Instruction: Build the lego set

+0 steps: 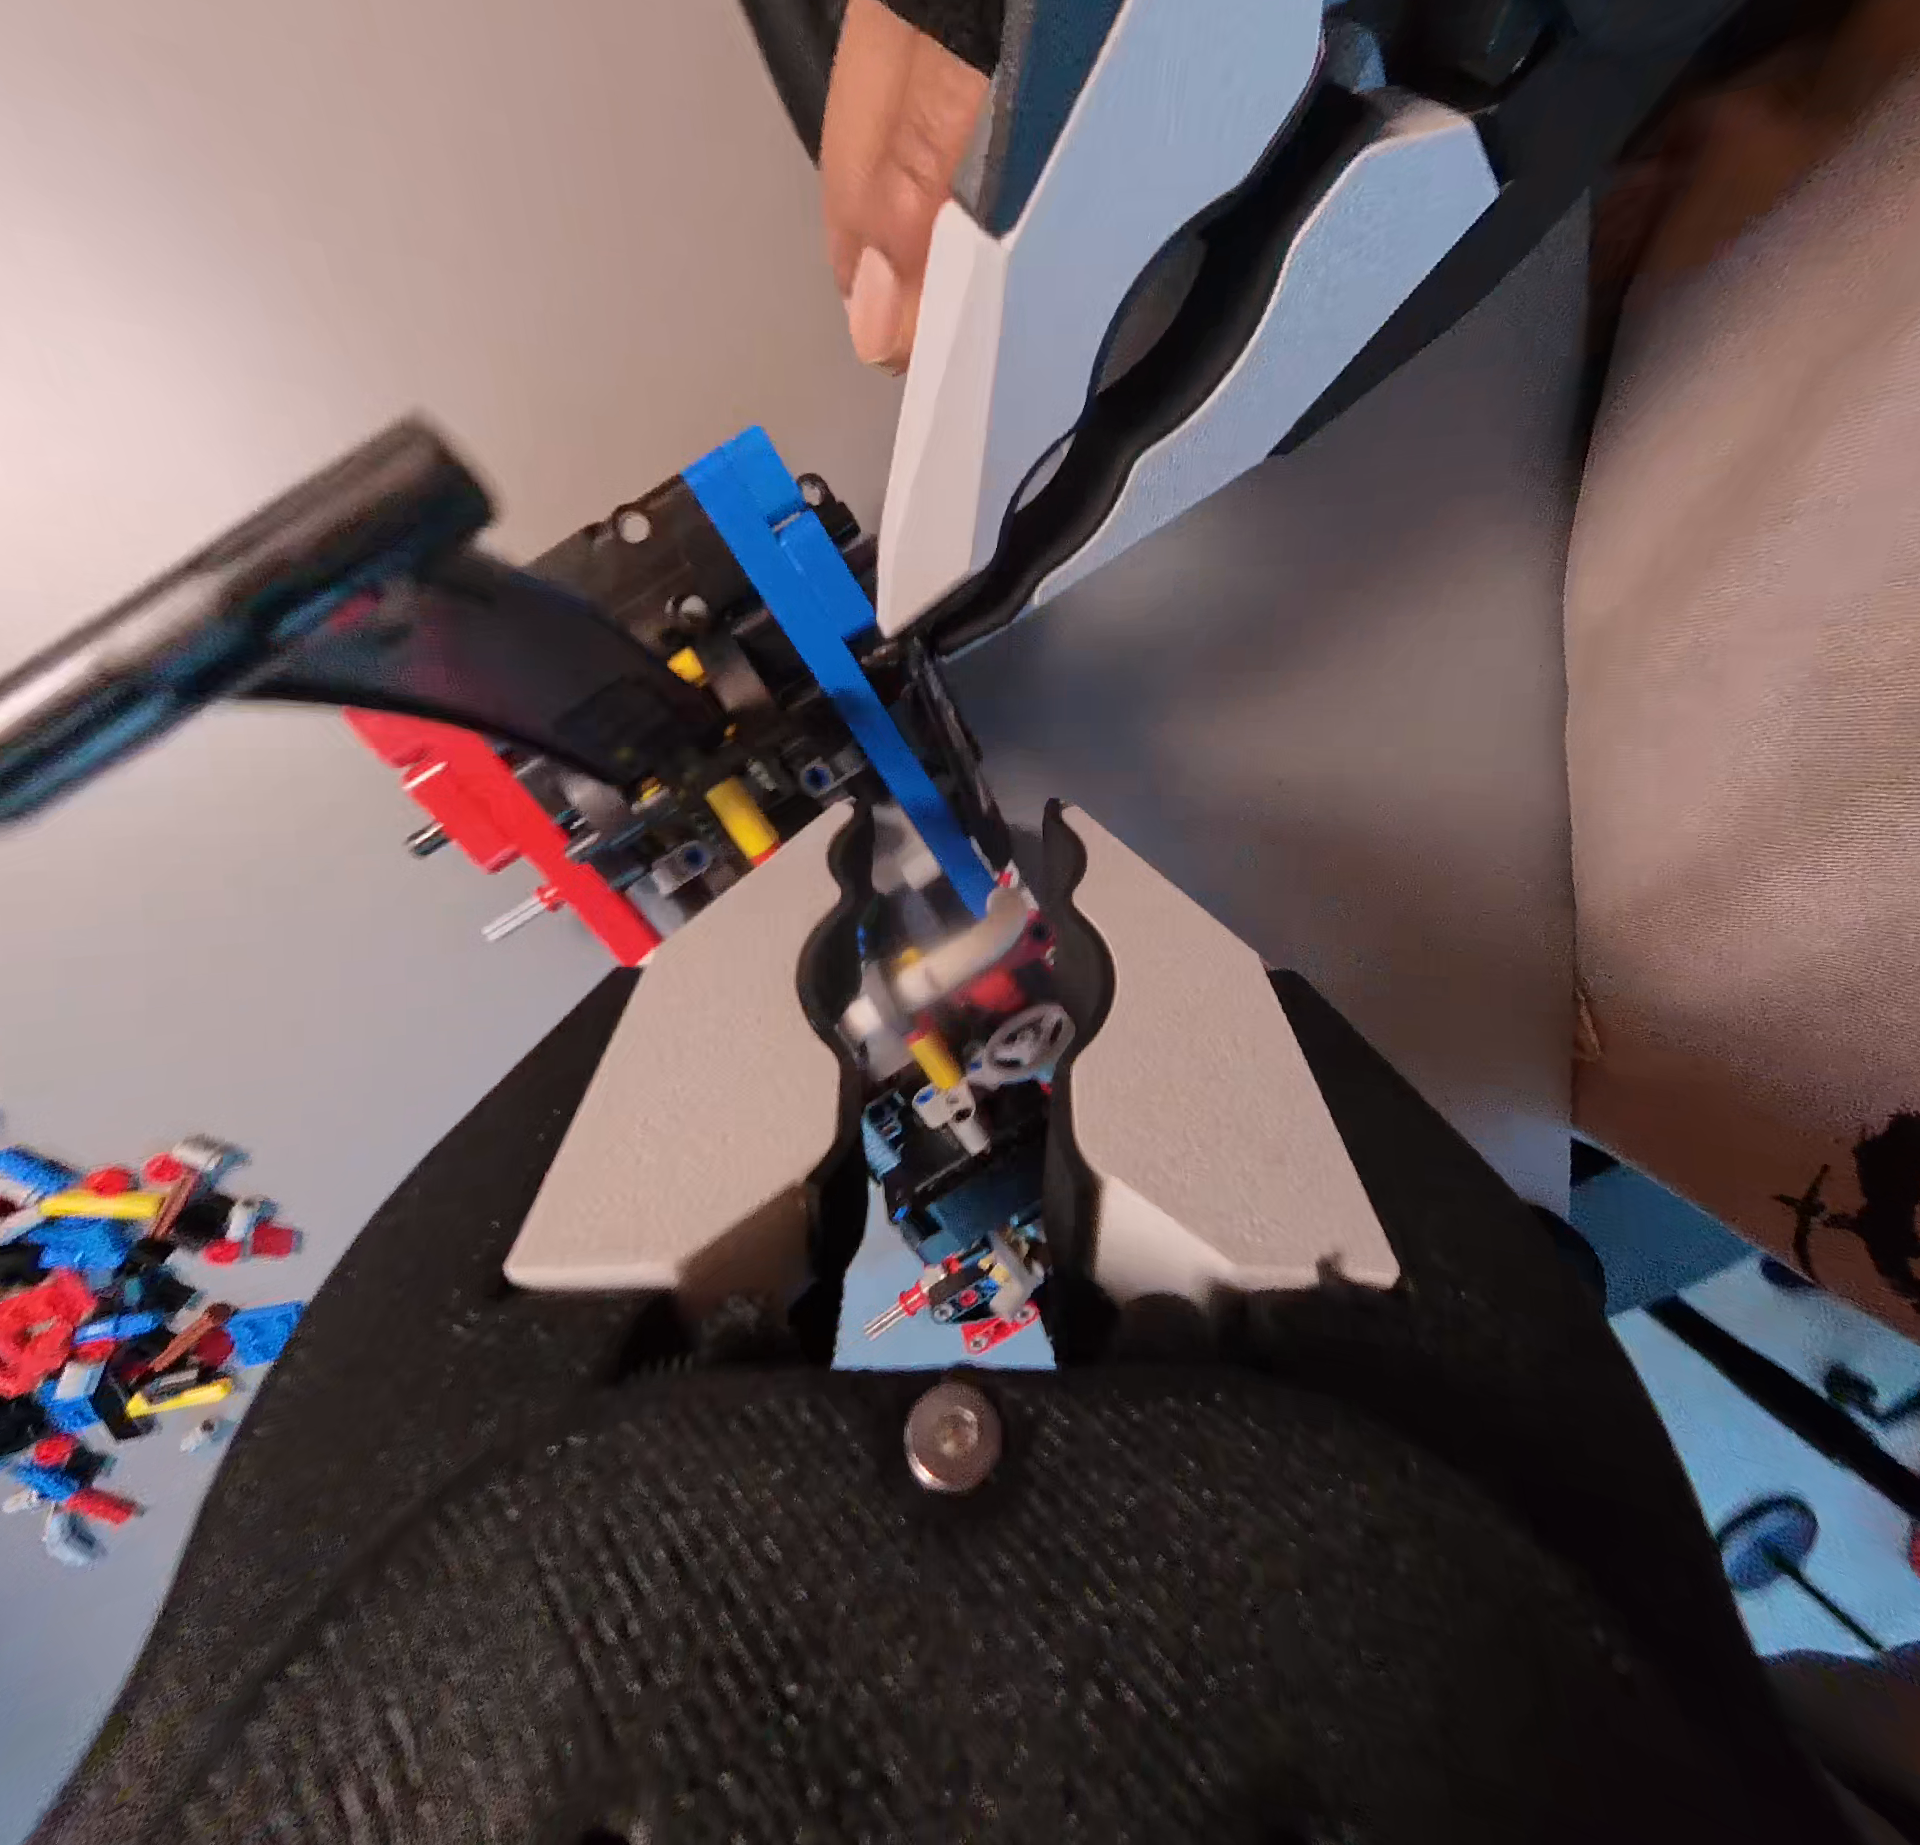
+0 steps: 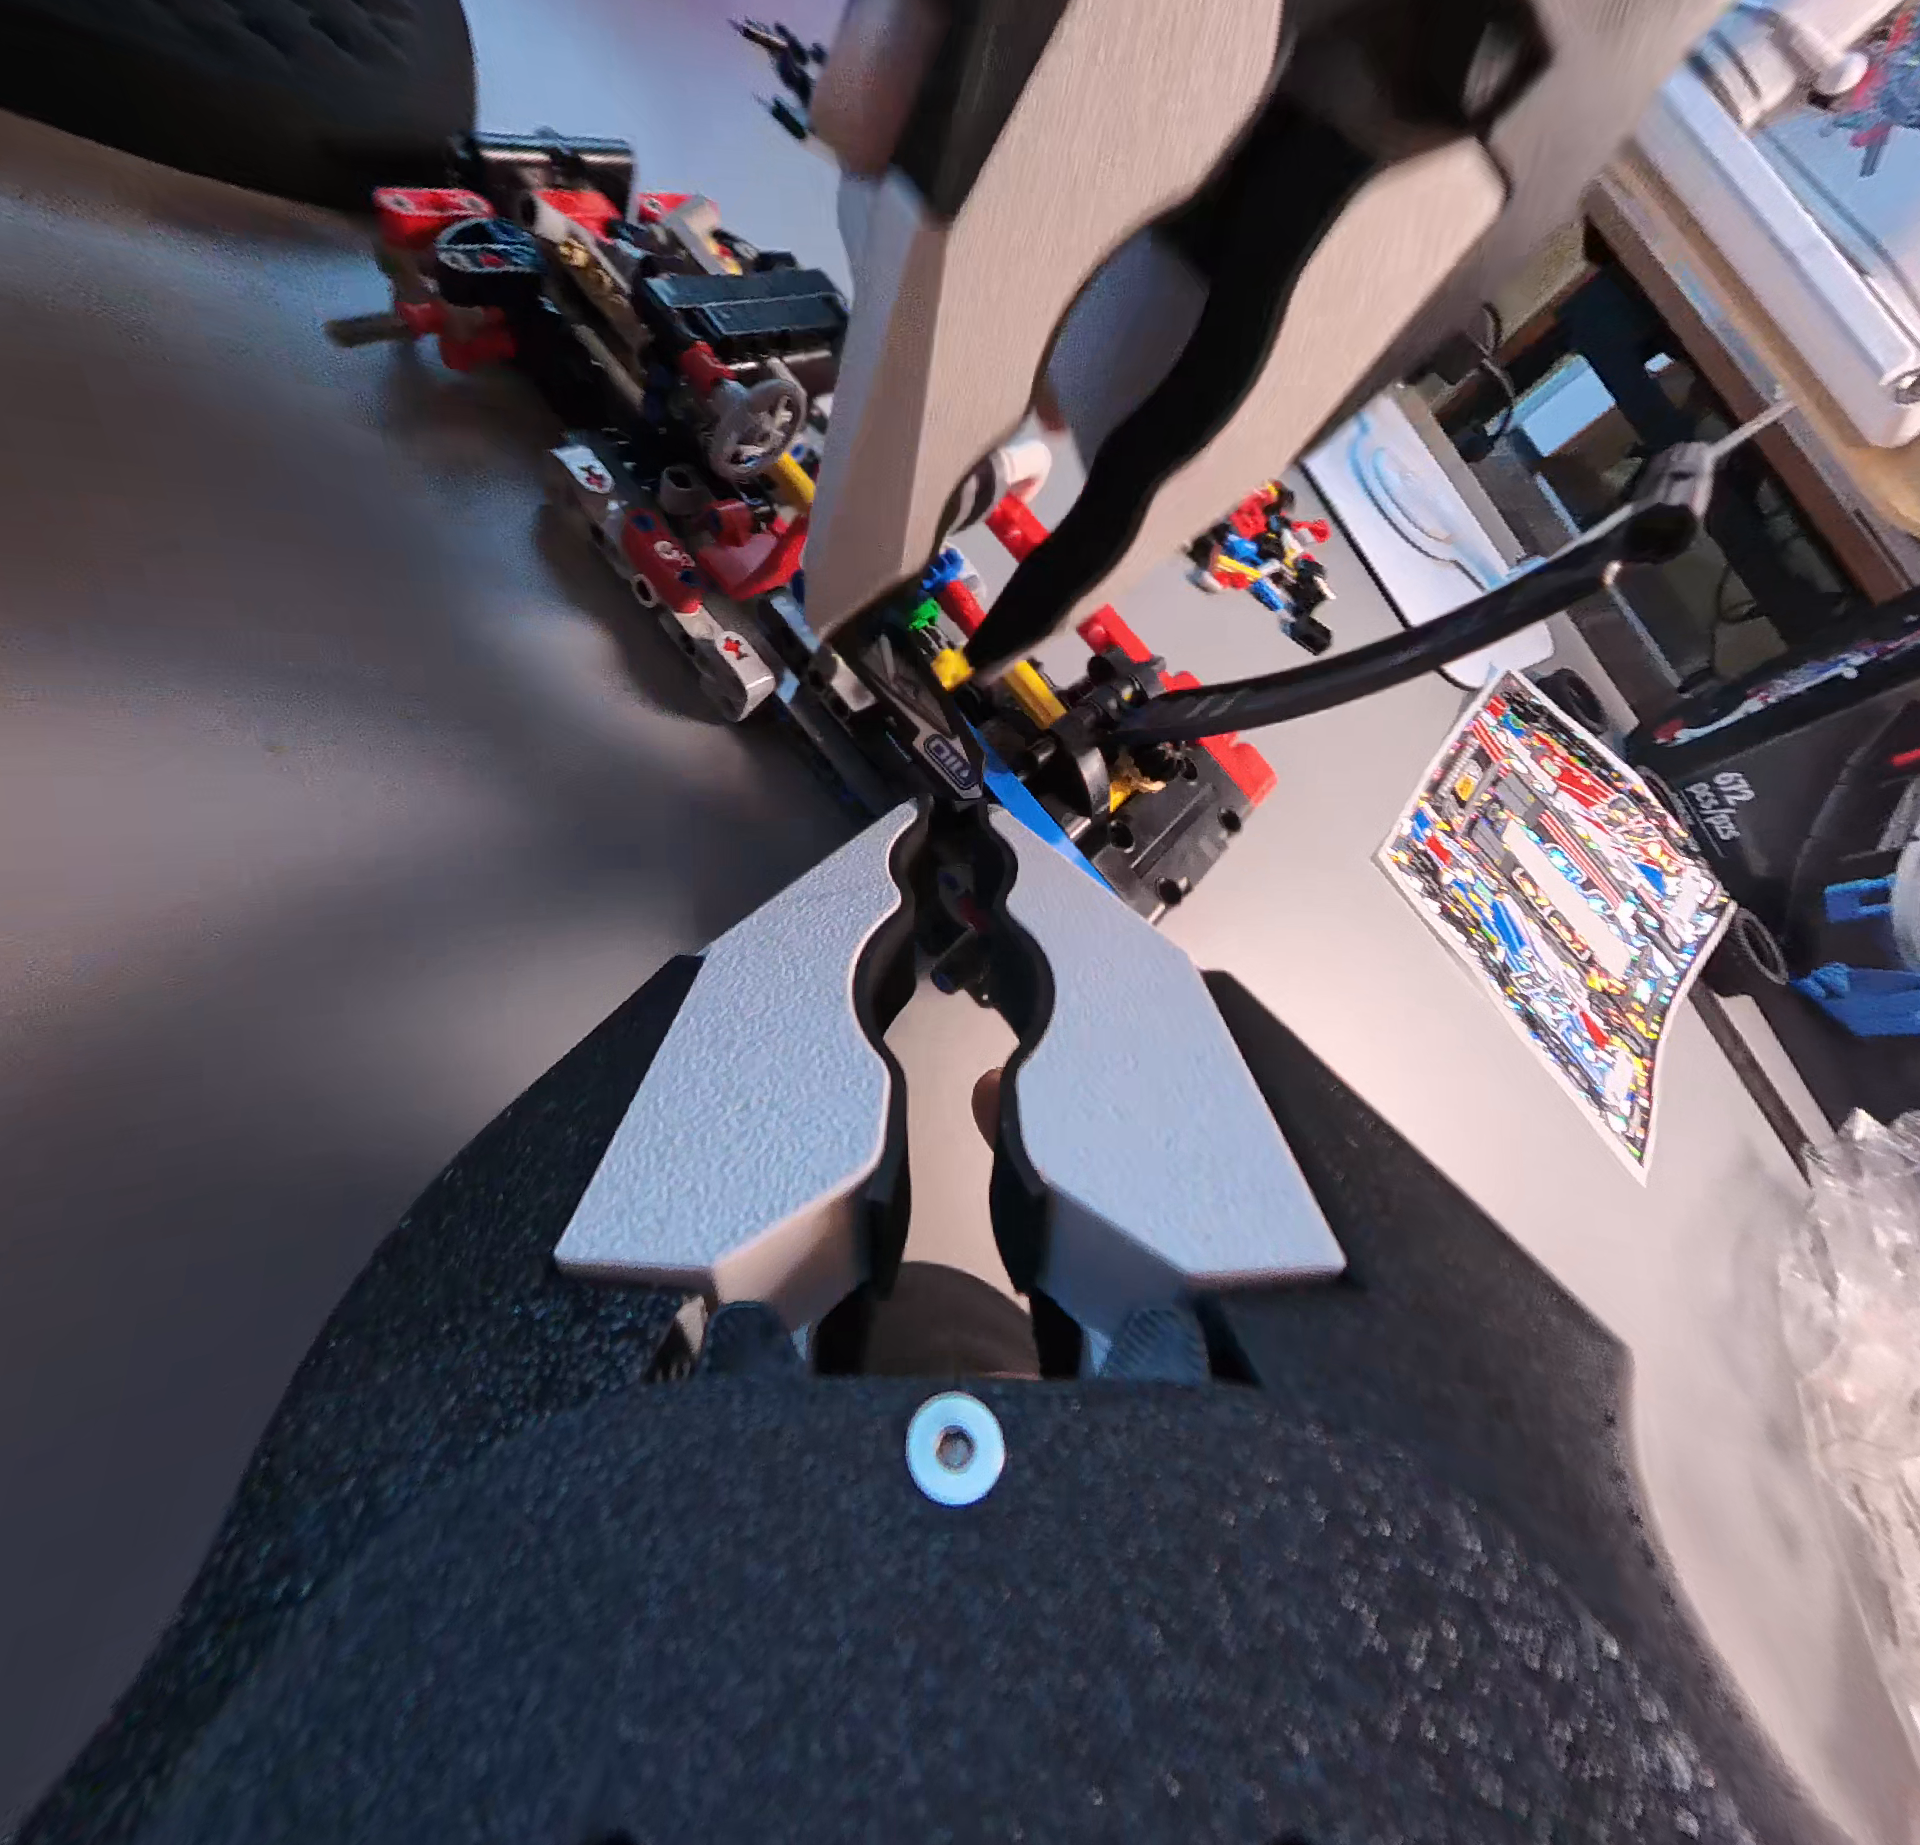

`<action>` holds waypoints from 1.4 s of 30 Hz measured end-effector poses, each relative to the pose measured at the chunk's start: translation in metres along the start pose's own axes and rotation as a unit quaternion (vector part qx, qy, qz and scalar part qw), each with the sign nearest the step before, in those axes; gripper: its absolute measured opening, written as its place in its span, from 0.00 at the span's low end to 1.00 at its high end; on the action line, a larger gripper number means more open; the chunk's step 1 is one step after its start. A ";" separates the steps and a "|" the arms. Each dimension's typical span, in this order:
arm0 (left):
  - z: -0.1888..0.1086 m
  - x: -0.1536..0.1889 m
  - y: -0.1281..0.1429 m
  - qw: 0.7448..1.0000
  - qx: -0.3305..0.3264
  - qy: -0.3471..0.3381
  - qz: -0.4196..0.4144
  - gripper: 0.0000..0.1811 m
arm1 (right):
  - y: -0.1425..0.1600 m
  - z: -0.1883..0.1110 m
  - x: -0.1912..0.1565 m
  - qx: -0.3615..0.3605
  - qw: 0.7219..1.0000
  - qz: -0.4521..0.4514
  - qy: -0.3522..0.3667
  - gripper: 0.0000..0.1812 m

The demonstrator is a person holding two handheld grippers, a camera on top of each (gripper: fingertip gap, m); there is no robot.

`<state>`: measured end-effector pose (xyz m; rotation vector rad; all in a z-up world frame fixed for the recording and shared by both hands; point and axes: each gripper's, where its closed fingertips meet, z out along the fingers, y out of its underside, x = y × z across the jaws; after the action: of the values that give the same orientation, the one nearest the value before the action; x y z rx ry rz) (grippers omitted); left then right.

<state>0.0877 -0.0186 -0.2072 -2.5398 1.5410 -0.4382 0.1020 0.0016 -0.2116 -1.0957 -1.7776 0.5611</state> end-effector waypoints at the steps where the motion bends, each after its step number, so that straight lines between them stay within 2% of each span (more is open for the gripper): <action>1: -0.012 -0.007 0.001 0.999 0.028 -0.013 -0.014 0.19 | 0.003 0.000 0.005 -0.005 1.000 0.001 0.009 0.02; 4: -0.043 -0.037 0.025 0.987 0.117 -0.035 -0.100 0.26 | 0.013 -0.004 0.021 -0.027 0.998 0.036 0.035 0.00; 6: -0.038 -0.044 0.051 0.970 0.161 -0.002 -0.179 0.31 | 0.016 -0.010 0.025 -0.029 0.995 0.089 0.031 0.00; 8: -0.019 -0.034 0.066 0.950 0.201 0.055 -0.233 0.33 | 0.013 -0.016 0.020 -0.014 0.983 0.184 -0.005 0.08; 10: -0.001 -0.017 0.068 0.934 0.236 0.098 -0.249 0.35 | 0.005 -0.018 0.010 -0.001 0.949 0.308 -0.062 0.12; 13: 0.006 -0.008 0.061 0.914 0.295 0.088 -0.265 0.32 | -0.003 -0.014 0.001 0.010 0.883 0.458 -0.100 0.21; 15: 0.007 -0.004 0.058 0.907 0.315 0.061 -0.274 0.32 | 0.000 -0.011 0.002 0.014 0.858 0.506 -0.094 0.23; 18: 0.007 0.003 0.054 0.894 0.340 0.017 -0.292 0.31 | 0.005 -0.011 0.013 0.021 0.838 0.539 -0.085 0.21; 20: 0.008 0.009 0.052 0.883 0.355 -0.001 -0.306 0.31 | 0.008 -0.007 0.016 0.013 0.838 0.538 -0.096 0.18; 25: 0.004 0.026 0.042 0.862 0.388 -0.019 -0.326 0.30 | 0.008 0.011 0.030 -0.002 0.835 0.523 -0.173 0.09; 27: 0.004 0.044 0.037 0.876 0.379 0.018 -0.298 0.28 | 0.009 0.022 0.038 -0.003 0.838 0.501 -0.215 0.04; 28: 0.004 0.048 0.040 0.887 0.365 0.020 -0.281 0.29 | 0.008 0.027 0.039 -0.005 0.830 0.499 -0.248 0.03; 30: -0.007 0.035 0.051 0.898 0.362 -0.023 -0.251 0.29 | 0.003 0.033 0.048 0.000 0.809 0.511 -0.291 0.07; 31: -0.019 0.024 0.055 0.894 0.376 -0.043 -0.240 0.29 | 0.002 0.034 0.054 0.000 0.805 0.516 -0.291 0.08; 33: -0.045 -0.004 0.063 0.884 0.406 -0.083 -0.217 0.30 | 0.000 0.031 0.057 -0.010 0.813 0.513 -0.276 0.11; 35: -0.054 -0.035 0.068 0.884 0.408 -0.116 -0.195 0.34 | 0.002 0.028 0.046 -0.037 0.820 0.510 -0.256 0.19; 39: -0.039 -0.071 0.044 0.900 0.396 -0.083 -0.161 0.39 | 0.001 0.029 0.020 -0.050 0.814 0.541 -0.208 0.26; 41: -0.023 -0.079 0.033 0.917 0.366 -0.081 -0.134 0.43 | 0.001 0.032 0.021 -0.046 0.822 0.541 -0.170 0.23; 42: -0.013 -0.082 0.032 0.928 0.343 -0.084 -0.123 0.44 | 0.000 0.032 0.024 -0.039 0.826 0.541 -0.153 0.18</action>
<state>0.0208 0.0399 -0.2174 -2.1321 0.8054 -0.6346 0.0694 0.0253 -0.2147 -2.1572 -1.2687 1.4026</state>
